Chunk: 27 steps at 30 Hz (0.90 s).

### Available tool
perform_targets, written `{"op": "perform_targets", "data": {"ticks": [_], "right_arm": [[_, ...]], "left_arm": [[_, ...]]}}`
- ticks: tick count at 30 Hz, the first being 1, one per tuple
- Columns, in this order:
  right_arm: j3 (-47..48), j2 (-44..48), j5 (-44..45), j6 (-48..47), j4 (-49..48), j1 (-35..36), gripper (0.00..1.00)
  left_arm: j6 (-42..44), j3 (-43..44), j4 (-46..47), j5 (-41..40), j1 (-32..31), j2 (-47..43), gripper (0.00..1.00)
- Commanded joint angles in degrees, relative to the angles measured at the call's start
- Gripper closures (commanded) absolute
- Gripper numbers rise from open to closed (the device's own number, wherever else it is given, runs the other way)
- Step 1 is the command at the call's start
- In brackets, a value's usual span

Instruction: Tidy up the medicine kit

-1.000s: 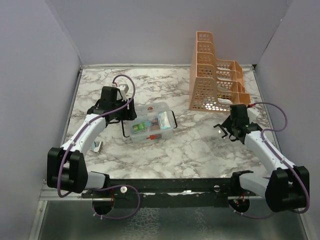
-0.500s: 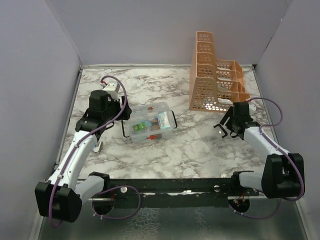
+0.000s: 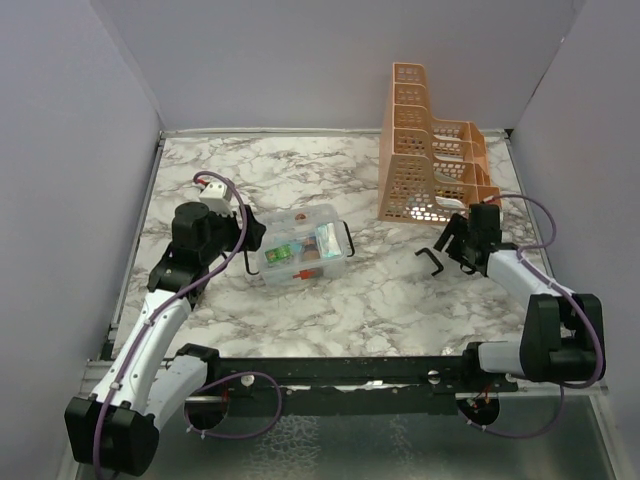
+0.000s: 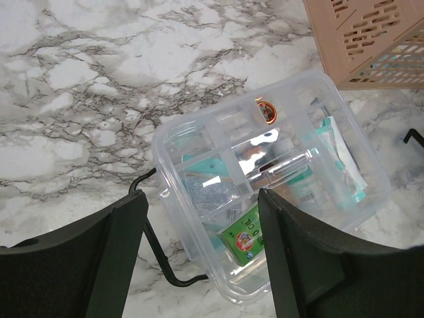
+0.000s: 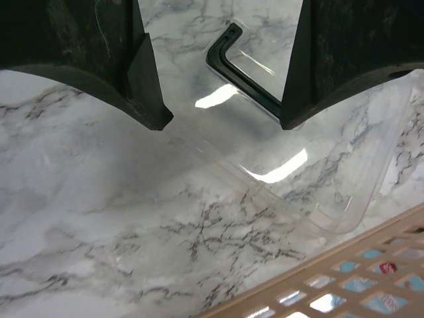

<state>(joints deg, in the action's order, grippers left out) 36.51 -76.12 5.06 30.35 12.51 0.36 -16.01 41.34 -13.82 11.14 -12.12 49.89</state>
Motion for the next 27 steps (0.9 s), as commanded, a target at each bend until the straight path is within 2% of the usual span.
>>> {"op": "perform_targets", "data": {"ticks": [1,8,10,13,15,19,24,27], "right_arm": [[-2.35,2.87,-10.93,3.58,8.38,-0.01,0.3],[-9.17,12.32,-18.44,4.29,10.25,0.14,0.3],[-9.67,14.56,-16.01,5.25,11.95,0.98,0.32],[-9.31,17.44,-10.54,7.78,13.04,5.88,0.32],[-8.29,16.74,-7.53,8.72,13.57,9.86,0.32],[-7.27,11.44,-7.67,8.96,12.55,13.93,0.32],[-4.15,7.72,0.52,10.24,14.14,22.14,0.32],[-1.16,5.97,4.0,10.28,15.7,24.02,0.29]], "left_arm": [[-1.49,1.57,2.05,-1.73,-0.27,-1.42,0.3],[-1.51,1.37,2.48,-0.39,-0.25,-1.53,0.3],[-1.15,1.4,2.67,0.39,-0.25,-1.45,0.3],[-0.32,1.3,2.83,2.01,-0.2,-1.35,0.3],[-0.28,1.35,3.01,2.22,-0.24,-1.24,0.3],[-0.28,1.16,3.08,2.1,-0.27,-1.28,0.3],[-0.03,1.02,3.1,2.22,-0.26,-1.11,0.3],[0.13,1.02,3.14,2.3,-0.26,-0.89,0.3]]}}
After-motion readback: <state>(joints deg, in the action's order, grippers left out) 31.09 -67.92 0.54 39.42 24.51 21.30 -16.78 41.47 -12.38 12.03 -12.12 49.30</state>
